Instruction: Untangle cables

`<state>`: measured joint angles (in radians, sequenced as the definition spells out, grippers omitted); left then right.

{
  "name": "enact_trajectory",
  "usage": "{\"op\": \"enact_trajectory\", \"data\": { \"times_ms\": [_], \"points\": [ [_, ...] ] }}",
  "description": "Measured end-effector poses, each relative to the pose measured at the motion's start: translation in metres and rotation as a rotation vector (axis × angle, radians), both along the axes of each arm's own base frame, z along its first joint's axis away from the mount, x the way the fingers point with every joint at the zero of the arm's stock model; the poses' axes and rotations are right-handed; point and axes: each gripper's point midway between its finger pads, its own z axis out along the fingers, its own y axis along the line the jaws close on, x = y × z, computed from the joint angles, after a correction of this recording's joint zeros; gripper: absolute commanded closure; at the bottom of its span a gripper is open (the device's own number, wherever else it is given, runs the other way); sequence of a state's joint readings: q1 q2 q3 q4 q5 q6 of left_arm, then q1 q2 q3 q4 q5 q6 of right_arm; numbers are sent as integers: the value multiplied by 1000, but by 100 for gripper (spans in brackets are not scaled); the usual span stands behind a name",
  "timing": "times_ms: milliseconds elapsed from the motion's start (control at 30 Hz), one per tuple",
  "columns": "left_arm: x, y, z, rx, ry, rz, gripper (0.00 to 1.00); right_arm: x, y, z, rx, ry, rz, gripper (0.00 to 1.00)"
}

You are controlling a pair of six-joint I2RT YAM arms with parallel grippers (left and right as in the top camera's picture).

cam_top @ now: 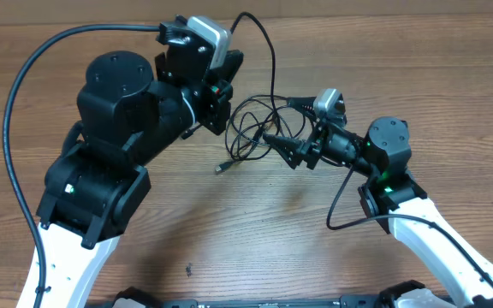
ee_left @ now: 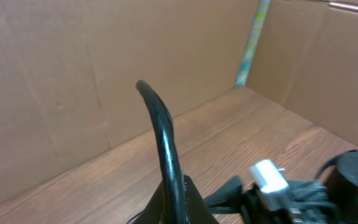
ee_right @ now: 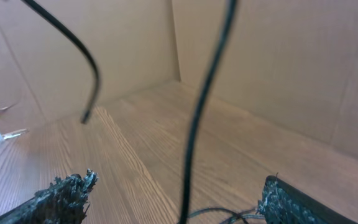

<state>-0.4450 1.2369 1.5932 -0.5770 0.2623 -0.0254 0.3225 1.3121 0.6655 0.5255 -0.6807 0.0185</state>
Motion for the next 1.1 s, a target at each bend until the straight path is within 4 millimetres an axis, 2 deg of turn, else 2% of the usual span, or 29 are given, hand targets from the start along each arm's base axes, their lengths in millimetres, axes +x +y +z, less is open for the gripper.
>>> {"op": "enact_trajectory", "data": {
  "times_ms": [100,200,300,400,467,600,767,933,1033,1100],
  "points": [
    [-5,-8,-1,-1,6,-28,96,10,1,-8,6,2,-19,26],
    [-11,-15,-2,1,12,-55,96,18,2,-14,11,-1,-31,43],
    [-14,-17,-6,7,26,-65,96,24,0,-20,8,15,-55,49],
    [-16,-16,-14,23,57,-65,96,26,-1,-14,22,-8,-66,70],
    [-17,-15,-23,40,91,-65,96,27,-1,-12,31,-5,-71,80],
    [-18,-15,-54,99,209,-64,96,27,-2,-8,49,-4,-75,83],
    [-13,-17,-112,212,394,-71,96,34,-15,-6,77,27,-109,86],
    [-4,-23,-157,301,511,-89,96,47,-57,12,135,40,-204,89],
    [2,-27,-168,314,532,-97,96,47,-82,22,156,53,-242,89],
    [3,-28,-167,313,520,-103,96,46,-93,22,158,75,-258,89]
  ]
}}
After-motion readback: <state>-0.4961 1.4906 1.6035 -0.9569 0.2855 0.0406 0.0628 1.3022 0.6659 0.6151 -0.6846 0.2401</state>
